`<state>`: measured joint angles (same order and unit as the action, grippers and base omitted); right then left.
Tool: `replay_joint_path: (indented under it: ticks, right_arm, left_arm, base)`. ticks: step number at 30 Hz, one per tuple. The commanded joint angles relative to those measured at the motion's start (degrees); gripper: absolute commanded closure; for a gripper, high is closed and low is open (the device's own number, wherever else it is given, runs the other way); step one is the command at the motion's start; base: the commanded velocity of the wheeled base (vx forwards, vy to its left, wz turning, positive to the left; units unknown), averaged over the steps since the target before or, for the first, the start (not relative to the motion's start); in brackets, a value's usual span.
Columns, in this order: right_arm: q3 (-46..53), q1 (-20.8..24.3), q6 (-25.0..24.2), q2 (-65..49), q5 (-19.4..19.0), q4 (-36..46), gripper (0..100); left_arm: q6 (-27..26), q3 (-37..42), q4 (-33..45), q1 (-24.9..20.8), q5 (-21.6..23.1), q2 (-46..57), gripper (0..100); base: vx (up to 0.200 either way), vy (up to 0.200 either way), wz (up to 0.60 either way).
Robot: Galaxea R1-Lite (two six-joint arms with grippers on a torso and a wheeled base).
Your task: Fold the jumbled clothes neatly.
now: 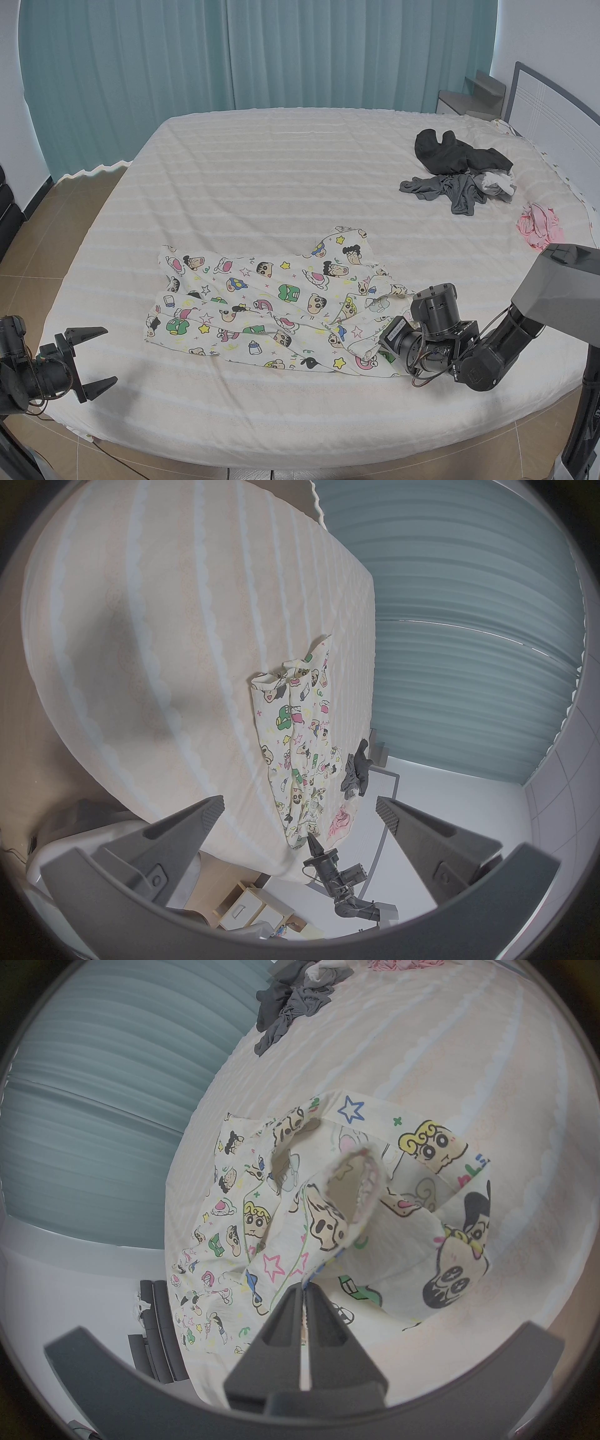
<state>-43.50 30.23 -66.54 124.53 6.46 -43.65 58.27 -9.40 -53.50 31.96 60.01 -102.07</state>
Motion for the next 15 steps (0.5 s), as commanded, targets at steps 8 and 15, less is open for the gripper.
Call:
replay_joint_path:
  ticks: [8,15]
  right_arm:
    - [-4.9,0.1,0.2,-11.1,0.0,10.0,100]
    - [-13.4,0.0,1.4,-10.3,0.0,18.4,100]
  left_arm:
    - [0.0,0.0,0.0,0.0,0.0,-0.1,0]
    - [-0.1,0.0,0.0,-0.1,-0.1,-0.2,0]
  base:
    - [0.0,0.0,0.0]
    - [0.0,0.0,0.0]
